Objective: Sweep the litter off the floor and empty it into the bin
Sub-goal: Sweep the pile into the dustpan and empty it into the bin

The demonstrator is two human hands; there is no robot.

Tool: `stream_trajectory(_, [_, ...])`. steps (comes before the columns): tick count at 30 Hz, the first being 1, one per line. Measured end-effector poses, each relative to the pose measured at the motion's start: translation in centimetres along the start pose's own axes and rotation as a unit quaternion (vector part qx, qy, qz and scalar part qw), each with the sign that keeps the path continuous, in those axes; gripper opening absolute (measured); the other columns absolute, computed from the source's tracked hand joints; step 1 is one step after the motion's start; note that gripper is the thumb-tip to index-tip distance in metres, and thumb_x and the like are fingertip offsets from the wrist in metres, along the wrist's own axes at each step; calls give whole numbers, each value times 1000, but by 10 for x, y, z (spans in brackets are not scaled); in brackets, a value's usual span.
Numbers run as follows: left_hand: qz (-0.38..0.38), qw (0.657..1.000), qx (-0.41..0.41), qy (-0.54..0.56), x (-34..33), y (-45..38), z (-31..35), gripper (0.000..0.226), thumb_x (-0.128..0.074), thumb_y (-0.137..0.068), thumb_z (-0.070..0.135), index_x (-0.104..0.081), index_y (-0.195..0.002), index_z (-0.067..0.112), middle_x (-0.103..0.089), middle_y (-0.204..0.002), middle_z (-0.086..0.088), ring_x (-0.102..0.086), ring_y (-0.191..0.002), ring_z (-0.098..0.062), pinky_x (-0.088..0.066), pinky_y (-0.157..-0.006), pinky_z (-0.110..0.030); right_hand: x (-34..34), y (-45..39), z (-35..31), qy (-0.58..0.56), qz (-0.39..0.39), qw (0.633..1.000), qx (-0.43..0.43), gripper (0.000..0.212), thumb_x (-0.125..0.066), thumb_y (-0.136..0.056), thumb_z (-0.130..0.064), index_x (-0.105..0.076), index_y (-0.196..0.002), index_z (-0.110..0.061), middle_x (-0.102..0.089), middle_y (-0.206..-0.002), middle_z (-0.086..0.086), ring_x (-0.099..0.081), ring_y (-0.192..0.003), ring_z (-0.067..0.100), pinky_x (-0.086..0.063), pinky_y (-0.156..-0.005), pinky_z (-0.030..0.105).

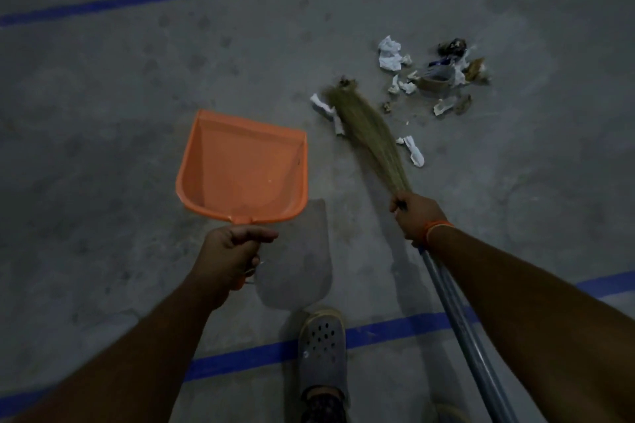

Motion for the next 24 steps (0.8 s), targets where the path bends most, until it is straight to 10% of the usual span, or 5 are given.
stream_trajectory(12, [-75, 994, 22, -72, -49, -20, 55, 31, -45, -101, 0, -74, -100, 8, -43, -48, -4, -31, -37, -11, -20, -44, -14, 131, 64, 78, -70, 63, 995, -18, 18, -54, -95, -14, -58, -86, -29, -63, -78, 16, -59, -52, 24, -50, -41, 29])
stream_trajectory(24, [-112, 990, 25, -81, -173, -112, 70, 28, -46, -101, -1, -72, -101, 9, -43, -48, -1, -31, -37, -9, -20, -42, -14, 228, -75, 173, -73, 130, 986, -72, 10, -54, -95, -18, -60, -93, -25, -65, -90, 19, -64, -60, 30, -52, -41, 30])
Point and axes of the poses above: each hand's wrist, its own y-axis away from the middle knuckle, its own x-axis out of the back of the hand, z = x × y, the point moved 5 cm from there along -y, towards the middle knuckle
